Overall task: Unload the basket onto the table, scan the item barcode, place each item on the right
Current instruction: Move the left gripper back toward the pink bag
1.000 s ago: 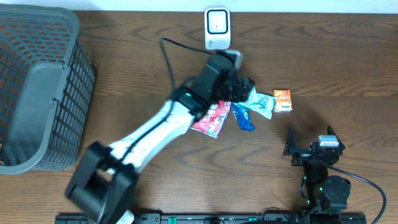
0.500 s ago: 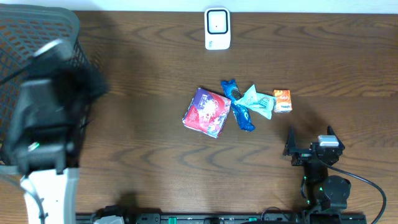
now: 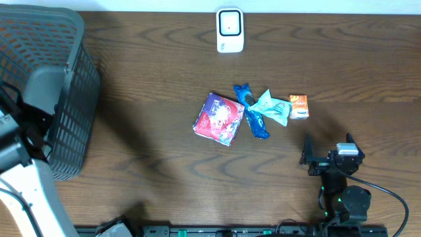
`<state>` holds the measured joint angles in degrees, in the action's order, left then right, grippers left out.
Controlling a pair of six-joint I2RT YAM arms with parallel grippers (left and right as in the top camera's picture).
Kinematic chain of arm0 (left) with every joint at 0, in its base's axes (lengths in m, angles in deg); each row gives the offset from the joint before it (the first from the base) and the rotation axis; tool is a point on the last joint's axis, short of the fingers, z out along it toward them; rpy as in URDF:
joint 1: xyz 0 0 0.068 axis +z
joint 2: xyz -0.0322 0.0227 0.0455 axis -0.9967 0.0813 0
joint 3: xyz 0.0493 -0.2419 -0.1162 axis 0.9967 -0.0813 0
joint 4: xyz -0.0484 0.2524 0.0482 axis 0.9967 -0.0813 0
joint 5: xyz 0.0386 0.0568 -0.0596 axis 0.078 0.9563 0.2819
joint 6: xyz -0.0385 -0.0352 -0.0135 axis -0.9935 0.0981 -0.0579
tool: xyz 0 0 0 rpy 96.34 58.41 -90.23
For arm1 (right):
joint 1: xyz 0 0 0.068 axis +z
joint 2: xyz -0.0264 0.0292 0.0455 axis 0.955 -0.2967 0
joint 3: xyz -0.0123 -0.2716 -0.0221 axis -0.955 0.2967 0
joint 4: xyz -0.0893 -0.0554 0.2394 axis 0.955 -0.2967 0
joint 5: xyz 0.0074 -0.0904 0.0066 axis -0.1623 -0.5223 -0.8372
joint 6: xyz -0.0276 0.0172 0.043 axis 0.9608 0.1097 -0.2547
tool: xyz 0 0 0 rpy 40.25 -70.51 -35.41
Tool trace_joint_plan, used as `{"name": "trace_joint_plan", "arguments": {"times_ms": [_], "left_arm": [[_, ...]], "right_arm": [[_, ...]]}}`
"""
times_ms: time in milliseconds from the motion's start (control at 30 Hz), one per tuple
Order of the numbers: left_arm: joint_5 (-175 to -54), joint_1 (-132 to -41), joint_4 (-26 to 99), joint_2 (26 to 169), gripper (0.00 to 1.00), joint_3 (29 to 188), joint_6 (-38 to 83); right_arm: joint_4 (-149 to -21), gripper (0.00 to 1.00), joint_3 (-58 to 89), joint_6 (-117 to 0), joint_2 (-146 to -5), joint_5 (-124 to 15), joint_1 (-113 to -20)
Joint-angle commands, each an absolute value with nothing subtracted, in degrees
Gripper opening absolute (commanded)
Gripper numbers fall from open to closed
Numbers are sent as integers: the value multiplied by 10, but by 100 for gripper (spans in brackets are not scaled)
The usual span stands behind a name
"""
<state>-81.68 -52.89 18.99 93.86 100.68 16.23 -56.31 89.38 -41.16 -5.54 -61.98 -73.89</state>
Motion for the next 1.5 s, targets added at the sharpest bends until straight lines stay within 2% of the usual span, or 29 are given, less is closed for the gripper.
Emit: {"name": "trace_joint_plan", "arguments": {"times_ms": [0,600,667,700,733,800,900,1000,1033,1067,1167,1300,1433,1467], "left_arm": [[-818,-526,150,965,8,1009,135],[-846,-526,157,909,7,1027,134],[-846,-526,165,891,16,1028,133],[-846,-526,170,885,17,1028,133],[-846,-526,175,875,26,1028,133],[-846,-526,176,859,53,1028,134],[-891,-526,183,822,58,1031,158],[-1046,-526,229,776,68,1032,209],[-1194,-535,263,754,76,1033,232],[-1254,-547,274,750,81,1035,241],[-1360,-608,298,752,85,1035,247],[-1352,-707,275,761,100,1034,328],[-1227,-808,235,770,98,1034,336],[-1145,-862,210,781,98,1034,336]], "right_arm": [[-566,99,895,-407,-53,-617,-743],[-566,99,895,-407,-53,-617,-743],[-566,99,895,-407,-53,-617,-743],[-566,99,895,-407,-53,-617,-743],[-566,99,895,-407,-53,-617,-743],[-566,99,895,-407,-53,-617,-743],[-566,99,895,-407,-53,-617,-743],[-566,99,895,-407,-53,-617,-743],[-566,99,895,-407,-53,-617,-743],[-566,99,895,-407,-53,-617,-743],[-566,99,895,-407,-53,-617,-743],[-566,99,895,-407,-53,-617,-743],[-566,99,895,-407,-53,-617,-743],[-566,99,895,-407,-53,-617,-743]]}}
